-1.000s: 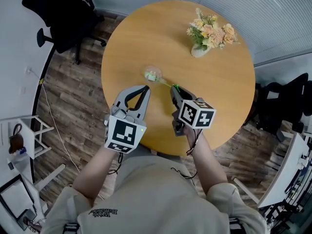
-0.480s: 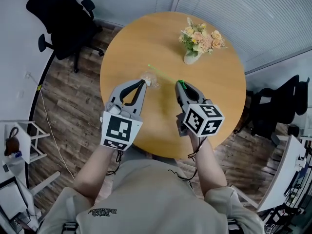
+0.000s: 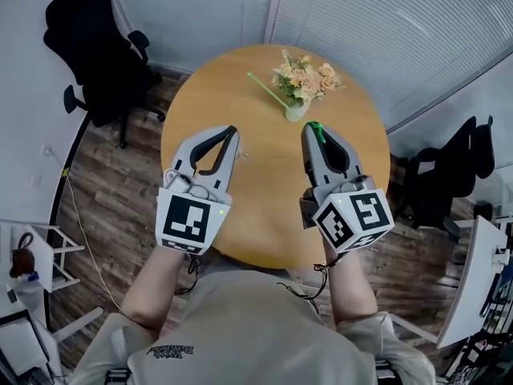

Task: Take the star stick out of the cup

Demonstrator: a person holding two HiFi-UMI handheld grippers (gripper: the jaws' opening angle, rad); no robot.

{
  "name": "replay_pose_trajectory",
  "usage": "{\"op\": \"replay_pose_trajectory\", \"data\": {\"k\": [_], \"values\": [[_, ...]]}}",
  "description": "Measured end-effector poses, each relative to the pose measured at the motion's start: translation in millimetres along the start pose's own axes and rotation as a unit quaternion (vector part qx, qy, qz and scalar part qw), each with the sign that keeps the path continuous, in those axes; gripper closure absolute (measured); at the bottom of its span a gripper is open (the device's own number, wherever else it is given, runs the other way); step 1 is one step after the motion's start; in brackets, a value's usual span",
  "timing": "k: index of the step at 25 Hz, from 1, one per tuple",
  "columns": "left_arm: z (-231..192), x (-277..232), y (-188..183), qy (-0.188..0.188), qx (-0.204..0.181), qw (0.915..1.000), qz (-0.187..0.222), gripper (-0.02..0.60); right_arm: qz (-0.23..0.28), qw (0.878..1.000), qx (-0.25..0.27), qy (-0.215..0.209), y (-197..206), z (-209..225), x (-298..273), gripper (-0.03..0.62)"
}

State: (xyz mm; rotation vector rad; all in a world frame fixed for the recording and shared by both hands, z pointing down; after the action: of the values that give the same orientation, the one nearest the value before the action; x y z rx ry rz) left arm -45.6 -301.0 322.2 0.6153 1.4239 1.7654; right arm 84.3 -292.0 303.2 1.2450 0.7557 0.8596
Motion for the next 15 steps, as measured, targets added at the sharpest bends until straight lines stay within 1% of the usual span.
{"op": "replay_pose_trajectory", "data": {"k": [1,5,7,11,15], "values": [[1.5,1.3,-10.8,0.0,0.0,0.9999,0.011,0.558,0.01,1.0,0.012,0.001,-12.2,-2.1,6.0,0.556],[8.0,12.3,-56.8,-0.002,0.022,0.9981,0.058,0.559,0.049,0.997,0.062,0.0,-55.2,-15.4,29.5,0.556],[12.8,17.4,-72.4,0.002,0.014,0.9974,0.071,0.558,0.07,0.995,0.076,0.002,-71.0,-19.3,41.2,0.556],[19.1,29.7,-89.3,0.004,-0.007,0.9968,0.079,0.558,0.094,0.99,0.109,-0.004,-91.0,-30.3,58.3,0.556],[22.4,43.3,-91.0,-0.003,-0.014,0.9966,0.081,0.558,0.097,0.988,0.118,-0.013,-93.1,-37.4,68.4,0.556]]}}
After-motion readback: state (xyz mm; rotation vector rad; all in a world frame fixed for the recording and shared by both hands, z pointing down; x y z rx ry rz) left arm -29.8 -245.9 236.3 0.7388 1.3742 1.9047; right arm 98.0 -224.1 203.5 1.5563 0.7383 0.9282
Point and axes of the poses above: the fingertips, and each gripper's own axes: x backward along the fingers, z to its right, y out of its underside, the point moved 1 cm from there along x, backward along the fingers, and after that the axes turned 6 degrees about -y, right-handed, at the moved point
